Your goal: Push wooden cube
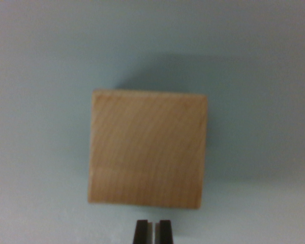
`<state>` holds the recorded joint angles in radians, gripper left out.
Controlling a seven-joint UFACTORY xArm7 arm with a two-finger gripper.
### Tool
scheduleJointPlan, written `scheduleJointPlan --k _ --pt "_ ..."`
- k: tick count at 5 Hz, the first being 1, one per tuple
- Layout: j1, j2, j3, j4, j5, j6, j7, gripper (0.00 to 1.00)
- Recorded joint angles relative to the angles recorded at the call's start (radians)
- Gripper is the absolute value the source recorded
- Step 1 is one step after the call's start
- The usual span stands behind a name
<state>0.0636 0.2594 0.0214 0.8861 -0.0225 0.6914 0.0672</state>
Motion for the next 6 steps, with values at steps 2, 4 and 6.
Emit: scheduleJointPlan --k 2,4,6 --pt "-0.0006 0.023 -0.001 0.037 -0.0001 0.013 -0.001 1.00" --pt "-0.0012 0.050 -0.001 0.078 -0.0001 0.028 -0.003 1.00" --pt "-0.0019 0.077 -0.002 0.120 -0.0002 0.044 -0.005 1.00"
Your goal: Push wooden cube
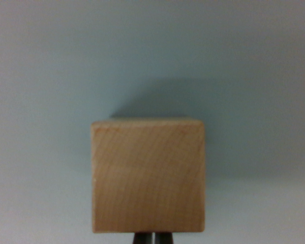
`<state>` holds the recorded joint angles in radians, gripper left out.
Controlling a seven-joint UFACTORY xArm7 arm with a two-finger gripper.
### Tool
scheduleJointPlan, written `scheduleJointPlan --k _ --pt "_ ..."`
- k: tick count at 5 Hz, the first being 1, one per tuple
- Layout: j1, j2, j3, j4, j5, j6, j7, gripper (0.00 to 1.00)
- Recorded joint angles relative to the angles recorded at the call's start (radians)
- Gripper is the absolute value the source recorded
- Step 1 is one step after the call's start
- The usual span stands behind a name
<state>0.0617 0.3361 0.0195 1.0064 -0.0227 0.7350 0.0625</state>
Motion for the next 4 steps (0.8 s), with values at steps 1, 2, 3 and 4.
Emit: scheduleJointPlan --k 1,2,3,4 --pt "-0.0007 0.030 -0.001 0.047 -0.0001 0.017 -0.002 1.00" --pt "-0.0007 0.030 -0.001 0.047 -0.0001 0.017 -0.002 1.00" --pt "-0.0015 0.060 -0.001 0.094 -0.0001 0.034 -0.004 1.00" --pt "-0.0015 0.060 -0.001 0.094 -0.0001 0.034 -0.004 1.00"
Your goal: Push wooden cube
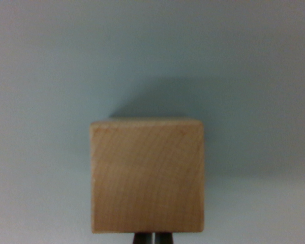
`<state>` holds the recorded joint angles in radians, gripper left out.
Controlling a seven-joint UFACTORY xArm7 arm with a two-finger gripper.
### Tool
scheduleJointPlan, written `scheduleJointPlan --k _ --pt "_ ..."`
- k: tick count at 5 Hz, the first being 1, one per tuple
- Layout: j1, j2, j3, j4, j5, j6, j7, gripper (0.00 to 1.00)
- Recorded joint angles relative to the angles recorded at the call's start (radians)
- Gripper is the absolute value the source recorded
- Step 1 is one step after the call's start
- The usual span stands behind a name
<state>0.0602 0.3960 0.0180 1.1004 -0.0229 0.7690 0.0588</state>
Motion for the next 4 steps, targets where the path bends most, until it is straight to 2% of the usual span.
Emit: scheduleJointPlan --k 1,2,3,4 --pt "-0.0008 0.030 -0.001 0.047 -0.0001 0.017 -0.002 1.00" --pt "-0.0008 0.030 -0.001 0.047 -0.0001 0.017 -0.002 1.00" --pt "-0.0015 0.060 -0.001 0.093 -0.0001 0.034 -0.004 1.00" --pt "-0.0015 0.060 -0.001 0.093 -0.0001 0.034 -0.004 1.00"
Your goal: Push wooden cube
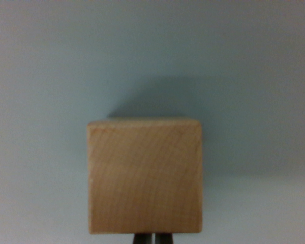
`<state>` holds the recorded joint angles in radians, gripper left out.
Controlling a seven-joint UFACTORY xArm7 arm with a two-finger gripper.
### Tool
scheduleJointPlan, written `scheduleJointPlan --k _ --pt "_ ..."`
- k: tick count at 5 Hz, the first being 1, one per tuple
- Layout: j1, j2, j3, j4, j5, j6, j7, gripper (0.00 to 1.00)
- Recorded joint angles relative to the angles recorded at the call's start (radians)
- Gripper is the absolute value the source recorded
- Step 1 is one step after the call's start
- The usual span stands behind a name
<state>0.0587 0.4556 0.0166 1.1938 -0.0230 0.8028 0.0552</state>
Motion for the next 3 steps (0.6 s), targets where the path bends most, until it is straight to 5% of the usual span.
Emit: scheduleJointPlan --k 3 --pt "-0.0013 0.051 -0.001 0.081 -0.0001 0.029 -0.003 1.00"
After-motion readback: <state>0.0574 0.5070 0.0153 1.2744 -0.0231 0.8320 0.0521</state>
